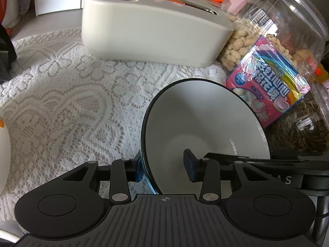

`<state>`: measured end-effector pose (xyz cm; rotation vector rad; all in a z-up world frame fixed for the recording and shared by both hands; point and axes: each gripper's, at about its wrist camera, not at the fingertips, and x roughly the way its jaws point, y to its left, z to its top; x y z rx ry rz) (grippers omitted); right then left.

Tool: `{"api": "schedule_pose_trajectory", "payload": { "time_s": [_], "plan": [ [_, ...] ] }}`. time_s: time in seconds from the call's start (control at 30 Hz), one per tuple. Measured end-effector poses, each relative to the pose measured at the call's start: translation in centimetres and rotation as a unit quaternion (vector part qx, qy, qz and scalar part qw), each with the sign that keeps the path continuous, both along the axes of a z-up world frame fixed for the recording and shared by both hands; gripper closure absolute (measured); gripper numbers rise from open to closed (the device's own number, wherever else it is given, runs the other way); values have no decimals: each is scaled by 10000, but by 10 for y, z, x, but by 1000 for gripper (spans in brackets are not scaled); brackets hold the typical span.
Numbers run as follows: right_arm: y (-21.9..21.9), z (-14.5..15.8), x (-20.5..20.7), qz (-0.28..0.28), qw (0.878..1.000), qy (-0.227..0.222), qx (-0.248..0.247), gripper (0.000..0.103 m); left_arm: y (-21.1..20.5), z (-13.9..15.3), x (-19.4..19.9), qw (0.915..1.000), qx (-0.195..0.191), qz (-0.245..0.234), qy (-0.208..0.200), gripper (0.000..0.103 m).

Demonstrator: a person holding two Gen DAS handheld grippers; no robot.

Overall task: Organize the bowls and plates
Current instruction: 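Carry the blue bowl and lower it into the yellow-rimmed bowl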

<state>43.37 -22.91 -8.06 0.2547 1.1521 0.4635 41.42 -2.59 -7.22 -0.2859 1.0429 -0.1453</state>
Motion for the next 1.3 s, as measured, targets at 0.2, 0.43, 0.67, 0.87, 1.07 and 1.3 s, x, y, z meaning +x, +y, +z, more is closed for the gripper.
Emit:
{"api": "schedule_pose_trajectory", "payload": {
  "time_s": [0.2,0.43,0.67,0.87,1.07,1.3],
  "plan": [
    [5,7,-7,52,9998,-206,-59,71,0,11,-9,9996,139,39,-242,62],
    [5,44,-26,14,9980,-624,68,71,-3,50,-31,9975,261,112,-653,63],
    [-3,92,-71,80,9932,-1158,75,71,-11,93,-82,9930,286,167,-1136,63],
    [-10,119,-140,236,9853,-1686,-108,71,-18,109,-153,9888,213,134,-1470,63],
    [-11,106,-192,446,9803,-1884,-395,71,-25,89,-205,9903,97,247,-1361,62],
    [-15,76,-198,524,9866,-1428,-583,71,-31,58,-211,9951,99,304,-933,63]
  ]
}}
